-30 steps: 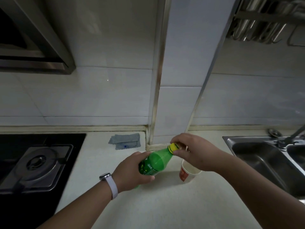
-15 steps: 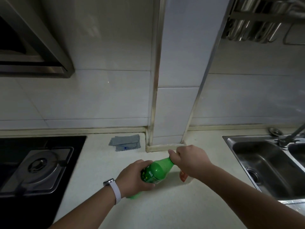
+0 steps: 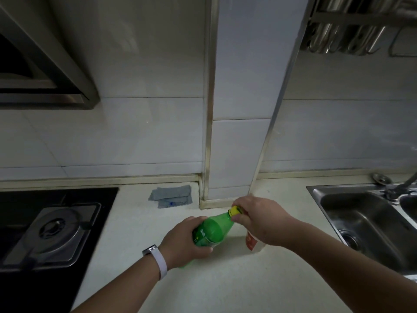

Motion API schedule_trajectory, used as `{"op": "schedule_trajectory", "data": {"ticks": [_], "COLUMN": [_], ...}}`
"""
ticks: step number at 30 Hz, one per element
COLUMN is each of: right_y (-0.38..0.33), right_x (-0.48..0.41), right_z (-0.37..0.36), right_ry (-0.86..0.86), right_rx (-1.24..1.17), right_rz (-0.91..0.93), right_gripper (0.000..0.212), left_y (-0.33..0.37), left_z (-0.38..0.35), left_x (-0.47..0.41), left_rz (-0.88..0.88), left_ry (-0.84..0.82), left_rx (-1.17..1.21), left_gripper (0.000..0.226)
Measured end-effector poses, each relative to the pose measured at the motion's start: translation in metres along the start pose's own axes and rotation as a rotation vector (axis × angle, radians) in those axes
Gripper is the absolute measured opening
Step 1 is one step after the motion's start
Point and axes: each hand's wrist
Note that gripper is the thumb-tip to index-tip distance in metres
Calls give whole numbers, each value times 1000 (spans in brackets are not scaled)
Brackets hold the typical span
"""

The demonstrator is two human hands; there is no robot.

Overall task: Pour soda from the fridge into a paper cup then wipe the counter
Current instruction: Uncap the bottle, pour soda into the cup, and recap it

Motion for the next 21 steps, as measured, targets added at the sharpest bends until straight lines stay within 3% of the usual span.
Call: {"op": "schedule_trajectory", "data": {"ticks": [3, 7, 11, 14, 18, 21], "right_y": [9, 29, 61, 83, 101, 113], "right_x": [-7, -10, 1, 5, -1, -5], "right_z": [-5, -12, -2, 9, 12, 1], "right_ry": [66, 106, 83, 73, 104, 72], "right_rx": [32, 141, -168, -164, -80, -157], "right_rz": [-103, -125, 79, 176, 95, -47], "right_gripper": [43, 44, 22, 25, 22, 26], "left_y": [9, 25, 37, 49, 66, 75], "left_z": [-9, -27, -40, -45, -61, -75], "left_x": [-7, -16, -24, -33, -45, -51], "left_rz": [17, 28, 56, 55, 52, 34], "left_ry": [26, 2, -12, 15, 120, 203], "left_rx": [14, 4, 54, 48, -5, -172], "left_gripper": [67, 65, 59, 64, 62, 62]}}
Point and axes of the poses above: each hand's wrist, its own x-axis away from the middle knuckle, its own z-axis out of the back of the hand, y = z × x, and after that the axes turned 15 degrees about x, right-handed
